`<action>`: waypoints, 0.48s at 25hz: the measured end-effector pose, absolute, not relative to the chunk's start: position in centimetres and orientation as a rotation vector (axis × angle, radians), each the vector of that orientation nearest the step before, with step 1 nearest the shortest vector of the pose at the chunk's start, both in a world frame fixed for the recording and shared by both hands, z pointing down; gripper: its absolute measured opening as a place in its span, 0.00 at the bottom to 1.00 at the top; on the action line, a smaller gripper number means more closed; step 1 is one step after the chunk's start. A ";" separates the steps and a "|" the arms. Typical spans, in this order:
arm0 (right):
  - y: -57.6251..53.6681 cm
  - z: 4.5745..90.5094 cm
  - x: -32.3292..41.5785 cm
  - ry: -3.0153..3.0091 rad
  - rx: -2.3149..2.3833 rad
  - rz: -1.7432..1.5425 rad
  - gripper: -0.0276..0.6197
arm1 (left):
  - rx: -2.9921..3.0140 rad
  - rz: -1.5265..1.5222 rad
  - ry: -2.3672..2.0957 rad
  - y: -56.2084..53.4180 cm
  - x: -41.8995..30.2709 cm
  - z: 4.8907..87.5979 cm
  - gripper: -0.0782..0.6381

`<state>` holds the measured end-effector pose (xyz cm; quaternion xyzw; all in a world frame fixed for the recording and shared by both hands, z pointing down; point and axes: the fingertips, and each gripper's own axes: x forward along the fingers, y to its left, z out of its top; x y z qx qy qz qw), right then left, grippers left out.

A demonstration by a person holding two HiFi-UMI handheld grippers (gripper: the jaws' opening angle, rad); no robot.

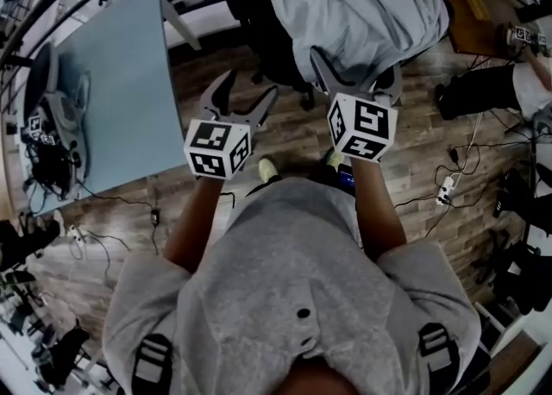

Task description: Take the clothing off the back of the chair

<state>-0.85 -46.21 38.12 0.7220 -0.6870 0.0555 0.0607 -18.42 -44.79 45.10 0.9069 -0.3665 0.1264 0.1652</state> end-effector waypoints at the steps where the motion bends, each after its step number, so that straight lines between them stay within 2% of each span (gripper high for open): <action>1: -46.4 38.3 -0.8 -2.038 2.206 0.157 0.94 | 2.584 0.362 -1.036 -44.7 -18.7 45.2 0.63; 12: -48.2 39.3 -1.1 -1.752 2.485 0.219 0.94 | 2.615 0.367 -0.945 -44.7 -20.1 45.4 0.63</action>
